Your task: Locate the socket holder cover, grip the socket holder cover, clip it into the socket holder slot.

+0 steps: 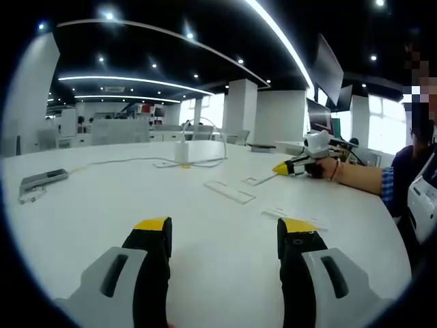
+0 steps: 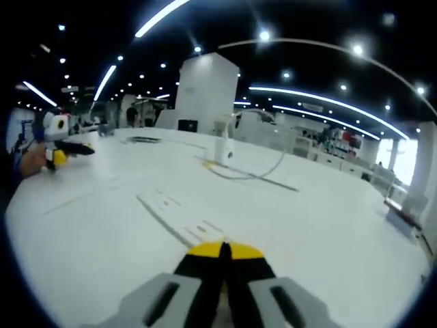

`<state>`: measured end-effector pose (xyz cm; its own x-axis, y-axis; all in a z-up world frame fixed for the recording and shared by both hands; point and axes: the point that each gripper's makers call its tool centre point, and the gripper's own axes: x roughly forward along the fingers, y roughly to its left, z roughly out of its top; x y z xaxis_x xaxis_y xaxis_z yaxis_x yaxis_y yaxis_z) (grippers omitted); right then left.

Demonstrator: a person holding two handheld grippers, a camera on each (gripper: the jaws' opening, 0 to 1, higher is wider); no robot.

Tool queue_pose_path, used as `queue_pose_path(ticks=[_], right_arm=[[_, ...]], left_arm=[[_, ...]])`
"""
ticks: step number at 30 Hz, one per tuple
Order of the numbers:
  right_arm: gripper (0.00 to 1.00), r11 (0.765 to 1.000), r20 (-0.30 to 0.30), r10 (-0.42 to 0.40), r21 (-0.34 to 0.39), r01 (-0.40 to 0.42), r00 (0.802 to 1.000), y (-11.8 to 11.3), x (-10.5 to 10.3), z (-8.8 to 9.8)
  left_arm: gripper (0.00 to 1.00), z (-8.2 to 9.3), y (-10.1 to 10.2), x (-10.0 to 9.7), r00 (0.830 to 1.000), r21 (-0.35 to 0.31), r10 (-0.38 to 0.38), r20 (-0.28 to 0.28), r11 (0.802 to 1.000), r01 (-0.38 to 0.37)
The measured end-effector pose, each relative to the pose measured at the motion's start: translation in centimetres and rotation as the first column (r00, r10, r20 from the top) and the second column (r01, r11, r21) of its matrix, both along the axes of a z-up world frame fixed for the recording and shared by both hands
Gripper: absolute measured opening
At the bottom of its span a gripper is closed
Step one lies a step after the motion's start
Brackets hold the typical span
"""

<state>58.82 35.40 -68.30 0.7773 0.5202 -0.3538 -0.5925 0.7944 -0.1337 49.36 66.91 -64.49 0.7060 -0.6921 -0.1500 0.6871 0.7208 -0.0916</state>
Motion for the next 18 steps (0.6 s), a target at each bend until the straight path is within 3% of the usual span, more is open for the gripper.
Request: queue_pose_path(ticks=[4, 9, 18], right_arm=[[0.05, 1.000, 0.005, 0.002, -0.008, -0.002, 1.000, -0.03, -0.07, -0.03], [0.13, 0.999, 0.036, -0.029, -0.041, 0.030, 0.999, -0.87, 0.37, 0.12], [0.11, 1.000, 0.023, -0.018, -0.012, 0.018, 1.000, -0.60, 0.24, 0.09]], left_arm=[[0.62, -0.04, 0.00, -0.04, 1.000, 0.001, 0.000, 0.000, 1.000, 0.000], [0.62, -0.07, 0.02, -0.06, 1.000, 0.001, 0.000, 0.000, 1.000, 0.000], [0.62, -0.21, -0.17, -0.24, 1.000, 0.003, -0.001, -0.001, 1.000, 0.001]])
